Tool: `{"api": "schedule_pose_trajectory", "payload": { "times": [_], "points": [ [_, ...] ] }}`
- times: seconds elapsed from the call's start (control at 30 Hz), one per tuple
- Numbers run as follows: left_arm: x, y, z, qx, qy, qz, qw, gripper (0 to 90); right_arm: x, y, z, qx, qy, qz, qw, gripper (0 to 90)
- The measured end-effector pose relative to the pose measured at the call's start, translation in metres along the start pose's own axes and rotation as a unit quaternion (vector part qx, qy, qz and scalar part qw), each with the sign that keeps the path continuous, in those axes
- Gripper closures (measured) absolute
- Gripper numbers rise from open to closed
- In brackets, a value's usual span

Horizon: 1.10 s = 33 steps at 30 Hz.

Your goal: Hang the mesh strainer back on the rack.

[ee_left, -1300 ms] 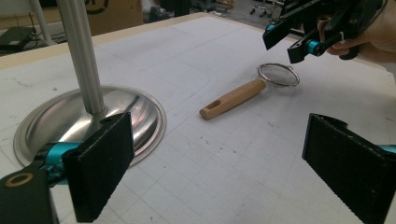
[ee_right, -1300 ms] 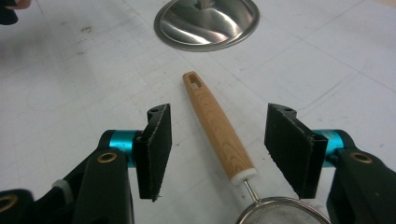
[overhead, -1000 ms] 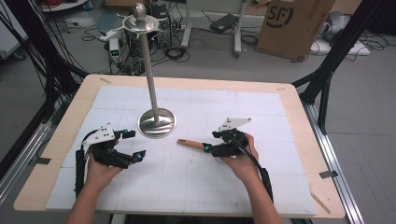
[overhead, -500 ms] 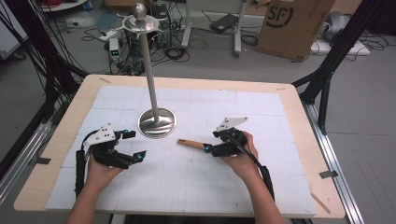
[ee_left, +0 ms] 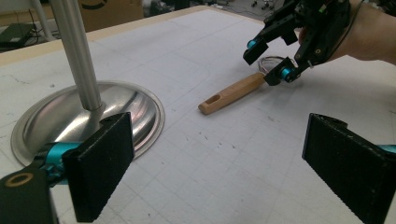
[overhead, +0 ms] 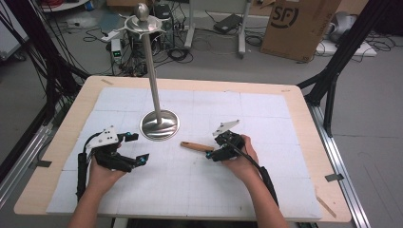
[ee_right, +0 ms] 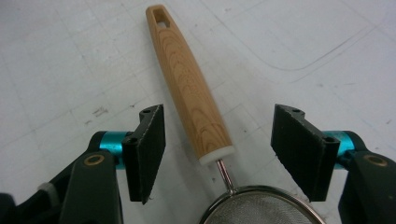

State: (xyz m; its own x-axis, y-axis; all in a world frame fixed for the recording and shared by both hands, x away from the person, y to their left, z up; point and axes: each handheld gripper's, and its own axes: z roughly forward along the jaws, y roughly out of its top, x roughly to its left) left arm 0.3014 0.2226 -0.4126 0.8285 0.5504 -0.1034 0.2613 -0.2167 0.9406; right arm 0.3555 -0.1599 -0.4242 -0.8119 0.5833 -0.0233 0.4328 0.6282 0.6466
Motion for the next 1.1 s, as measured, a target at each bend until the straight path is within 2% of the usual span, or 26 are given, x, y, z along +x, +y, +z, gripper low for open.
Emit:
{"api": "schedule_pose_trajectory", "payload": {
  "times": [0.13,0.27,0.37,0.4,0.47,0.67,0.73,1.0,1.1],
  "points": [
    [0.0,0.0,0.0,-0.002,0.001,-0.003,1.0,9.7,0.001,0.0,0.005,0.012,0.0,0.0,0.9999,37.7],
    [0.0,0.0,0.0,0.002,0.0,-0.001,1.0,9.7,-0.002,0.0,0.009,0.014,-0.001,-0.008,0.9999,44.6],
    [0.0,0.0,0.0,0.001,0.001,-0.001,1.0,9.7,-0.003,0.0,0.013,0.025,0.009,-0.005,0.9996,50.1],
    [0.0,0.0,0.0,0.001,0.001,0.0,1.0,9.7,-0.002,0.0,0.013,0.024,0.013,-0.001,0.9996,53.6],
    [0.0,0.0,0.0,0.0,0.0,-0.002,1.0,9.7,-0.001,0.0,0.013,0.024,0.02,-0.013,0.9994,60.0],
    [0.0,0.0,0.0,0.002,0.0,0.0,1.0,9.7,0.003,0.001,0.009,0.033,0.015,-0.015,0.9992,67.1],
    [0.0,0.0,0.0,0.002,0.001,-0.001,1.0,9.7,0.004,0.0,0.008,0.035,0.009,-0.008,0.9993,67.2],
    [0.0,0.0,0.0,0.002,0.001,-0.002,1.0,9.7,0.003,-0.001,0.004,0.047,0.01,-0.004,0.9988,67.1],
    [0.0,0.0,0.001,0.004,0.0,-0.001,1.0,9.7,0.002,0.001,0.004,0.062,0.012,-0.003,0.998,66.7]
  ]
}}
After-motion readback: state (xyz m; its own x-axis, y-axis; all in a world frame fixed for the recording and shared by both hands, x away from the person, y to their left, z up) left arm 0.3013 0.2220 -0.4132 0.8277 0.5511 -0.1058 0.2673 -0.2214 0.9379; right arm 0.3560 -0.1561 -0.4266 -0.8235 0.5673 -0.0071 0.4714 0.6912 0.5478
